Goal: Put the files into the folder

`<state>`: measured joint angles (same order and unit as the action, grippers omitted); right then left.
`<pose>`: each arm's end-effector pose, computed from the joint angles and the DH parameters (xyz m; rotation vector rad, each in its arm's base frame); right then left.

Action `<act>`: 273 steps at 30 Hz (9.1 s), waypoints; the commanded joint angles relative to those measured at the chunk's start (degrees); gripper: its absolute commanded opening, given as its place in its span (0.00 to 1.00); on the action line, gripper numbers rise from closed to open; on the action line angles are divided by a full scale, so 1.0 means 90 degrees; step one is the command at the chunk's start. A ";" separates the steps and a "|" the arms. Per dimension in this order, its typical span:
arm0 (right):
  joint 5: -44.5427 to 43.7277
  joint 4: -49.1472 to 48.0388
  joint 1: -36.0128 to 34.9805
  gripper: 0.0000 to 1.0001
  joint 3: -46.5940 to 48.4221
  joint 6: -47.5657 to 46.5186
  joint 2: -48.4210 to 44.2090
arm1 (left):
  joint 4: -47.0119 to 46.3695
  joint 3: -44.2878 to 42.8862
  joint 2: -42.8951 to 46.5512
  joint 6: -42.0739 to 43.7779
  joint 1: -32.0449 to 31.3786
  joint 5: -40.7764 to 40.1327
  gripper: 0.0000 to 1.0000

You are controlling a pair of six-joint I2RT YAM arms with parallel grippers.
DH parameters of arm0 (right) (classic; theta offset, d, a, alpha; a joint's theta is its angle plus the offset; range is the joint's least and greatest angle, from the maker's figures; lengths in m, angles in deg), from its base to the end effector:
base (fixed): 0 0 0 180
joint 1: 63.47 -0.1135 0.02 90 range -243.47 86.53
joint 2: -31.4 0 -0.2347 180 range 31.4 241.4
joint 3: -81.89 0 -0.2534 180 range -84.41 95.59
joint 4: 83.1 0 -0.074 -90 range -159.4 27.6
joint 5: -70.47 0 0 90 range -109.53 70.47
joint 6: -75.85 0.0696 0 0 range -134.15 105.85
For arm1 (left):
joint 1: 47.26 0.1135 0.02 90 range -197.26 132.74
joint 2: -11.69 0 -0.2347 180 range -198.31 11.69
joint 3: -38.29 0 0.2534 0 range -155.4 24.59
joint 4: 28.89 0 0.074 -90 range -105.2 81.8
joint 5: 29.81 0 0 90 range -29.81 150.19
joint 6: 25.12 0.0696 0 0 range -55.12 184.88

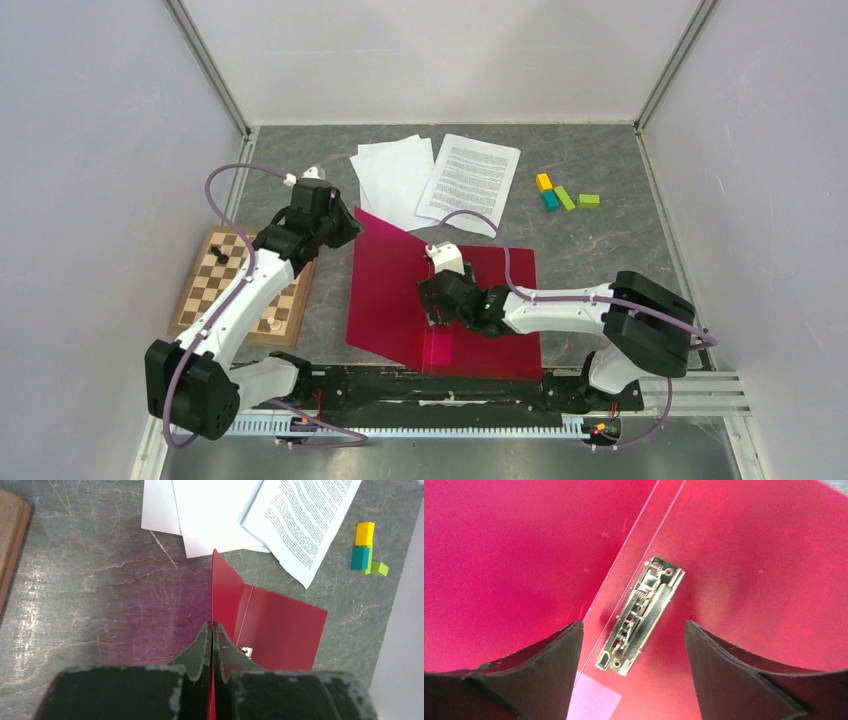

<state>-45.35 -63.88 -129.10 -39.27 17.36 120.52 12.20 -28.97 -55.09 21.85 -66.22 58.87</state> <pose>0.1613 0.2826 0.1165 -0.4962 2.2899 0.2917 0.2747 -0.0927 0.2379 -0.4996 2.2841 -0.5306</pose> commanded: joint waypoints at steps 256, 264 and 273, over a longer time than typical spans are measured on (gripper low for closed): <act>0.2024 -0.0924 0.2013 0.22 -0.1413 -0.1384 -0.2437 | 0.0864 -0.0264 -0.1329 0.0929 -0.2262 -0.0636 0.02; 0.2146 -0.0898 0.2944 0.38 -0.0174 -0.1426 -0.1665 | 0.0441 -0.2142 -0.2461 0.1047 -0.1421 -0.0587 0.25; 0.3136 -0.1230 0.4406 0.82 0.1402 -0.1158 0.0358 | -0.0202 -0.4556 -0.4985 0.1703 -0.0525 0.1232 0.59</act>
<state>-22.51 -72.32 -93.73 -31.09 5.67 117.68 12.92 -61.82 -92.47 32.43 -72.78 61.01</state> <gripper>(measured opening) 0.800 0.538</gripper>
